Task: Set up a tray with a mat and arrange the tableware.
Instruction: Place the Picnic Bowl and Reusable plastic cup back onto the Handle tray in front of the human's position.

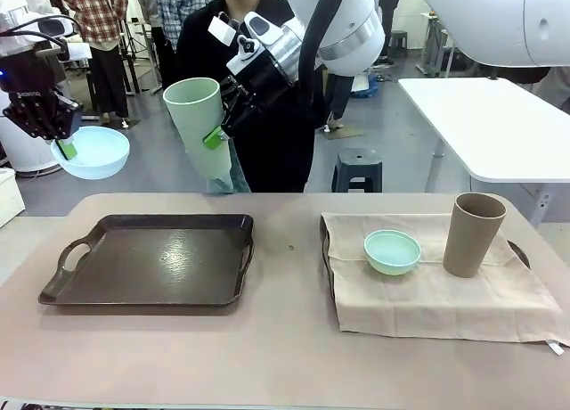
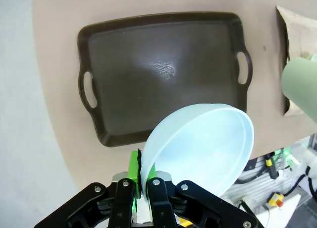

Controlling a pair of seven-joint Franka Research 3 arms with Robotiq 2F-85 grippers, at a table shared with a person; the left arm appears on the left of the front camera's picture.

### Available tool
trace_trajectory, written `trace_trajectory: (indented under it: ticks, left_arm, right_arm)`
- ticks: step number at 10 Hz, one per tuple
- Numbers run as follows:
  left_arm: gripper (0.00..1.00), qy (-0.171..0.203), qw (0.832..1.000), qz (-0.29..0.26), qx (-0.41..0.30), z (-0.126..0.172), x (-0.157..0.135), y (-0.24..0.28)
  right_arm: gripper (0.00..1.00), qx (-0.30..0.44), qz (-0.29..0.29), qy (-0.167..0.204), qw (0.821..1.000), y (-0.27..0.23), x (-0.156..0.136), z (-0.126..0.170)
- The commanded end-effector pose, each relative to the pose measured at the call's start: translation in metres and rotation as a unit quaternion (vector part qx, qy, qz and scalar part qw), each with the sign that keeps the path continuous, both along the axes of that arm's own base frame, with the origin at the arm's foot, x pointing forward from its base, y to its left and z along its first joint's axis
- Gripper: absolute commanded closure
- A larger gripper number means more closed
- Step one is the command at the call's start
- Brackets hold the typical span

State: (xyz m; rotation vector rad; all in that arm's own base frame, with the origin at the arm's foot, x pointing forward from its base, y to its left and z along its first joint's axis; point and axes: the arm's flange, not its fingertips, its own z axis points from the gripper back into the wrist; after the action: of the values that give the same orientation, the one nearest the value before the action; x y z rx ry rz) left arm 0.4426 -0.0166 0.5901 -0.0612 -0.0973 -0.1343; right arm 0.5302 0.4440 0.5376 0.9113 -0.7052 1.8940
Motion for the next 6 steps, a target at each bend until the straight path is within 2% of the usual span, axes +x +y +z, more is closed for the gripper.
trace_trajectory:
  ticks: [1, 6]
  left_arm:
    - [1.00, -0.007, 1.000, -0.009, -0.003, 0.0021, -0.0008, 0.0018]
    - [1.00, -0.007, 1.000, -0.009, -0.003, 0.0021, -0.0008, 0.0018]
  right_arm:
    - [1.00, -0.003, 0.001, -0.002, 1.000, 0.0002, 0.0006, 0.0016]
    - [1.00, -0.003, 0.001, -0.002, 1.000, 0.0002, 0.0006, 0.0016]
